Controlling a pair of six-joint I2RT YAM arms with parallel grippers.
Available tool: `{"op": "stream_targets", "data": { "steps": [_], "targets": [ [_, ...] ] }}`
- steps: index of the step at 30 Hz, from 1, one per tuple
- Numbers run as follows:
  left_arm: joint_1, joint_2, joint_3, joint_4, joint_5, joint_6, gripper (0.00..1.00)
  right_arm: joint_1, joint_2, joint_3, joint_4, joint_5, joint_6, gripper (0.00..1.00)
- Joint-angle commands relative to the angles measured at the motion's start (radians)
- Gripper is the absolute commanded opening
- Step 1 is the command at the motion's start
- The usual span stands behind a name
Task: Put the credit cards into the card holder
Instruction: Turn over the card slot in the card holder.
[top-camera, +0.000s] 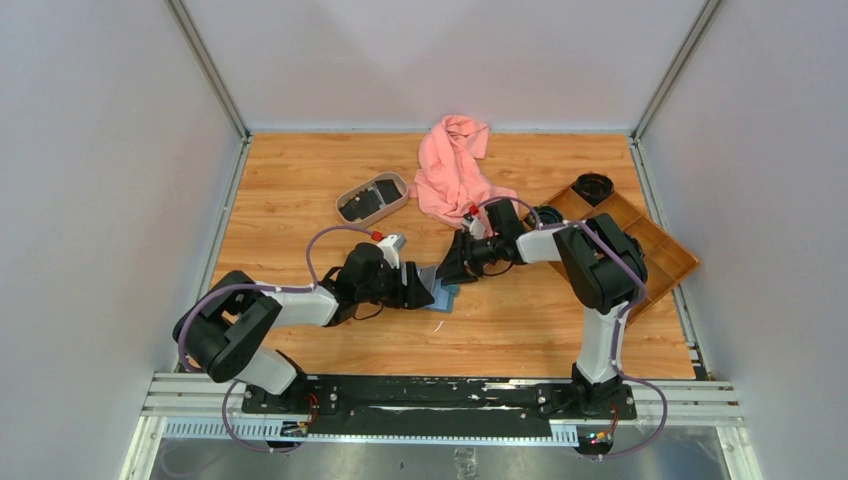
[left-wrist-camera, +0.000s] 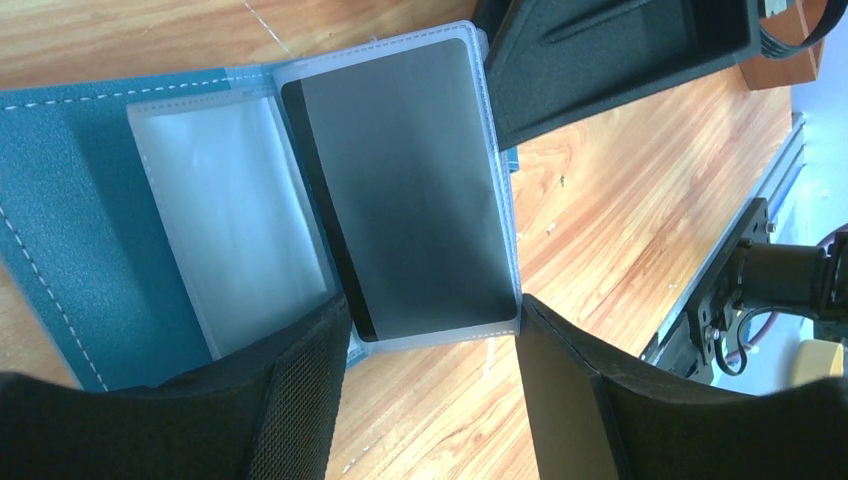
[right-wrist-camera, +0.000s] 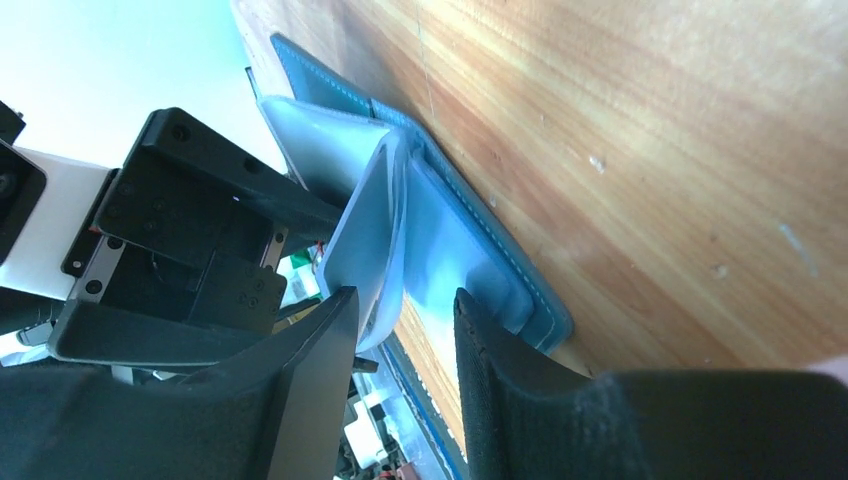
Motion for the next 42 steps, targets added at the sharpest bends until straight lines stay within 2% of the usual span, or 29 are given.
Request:
{"op": "stream_targets", "data": {
  "steps": [1, 11, 19, 28, 35, 42],
  "targets": [
    [0.006, 0.04, -0.001, -0.043, 0.008, 0.01, 0.69, 0.0, 0.032, 0.036, -0.078, 0.06, -0.046, 0.45],
    [0.024, 0.028, 0.005, -0.043, -0.004, -0.006, 0.79, 0.045, 0.038, 0.11, -0.201, 0.114, -0.155, 0.47],
    [0.056, -0.025, -0.022, -0.045, -0.059, -0.04, 0.81, 0.095, 0.049, 0.164, -0.294, 0.154, -0.232, 0.48],
    [0.081, -0.061, -0.038, -0.046, -0.115, -0.061, 0.59, 0.096, 0.06, 0.18, -0.329, 0.185, -0.26, 0.47],
    [0.088, -0.069, -0.031, -0.047, -0.145, -0.066, 0.52, 0.097, 0.062, 0.188, -0.355, 0.211, -0.287, 0.47],
    [0.109, -0.099, -0.033, -0.069, -0.204, -0.08, 0.51, 0.096, 0.061, 0.207, -0.408, 0.269, -0.341, 0.46]
  ]
}}
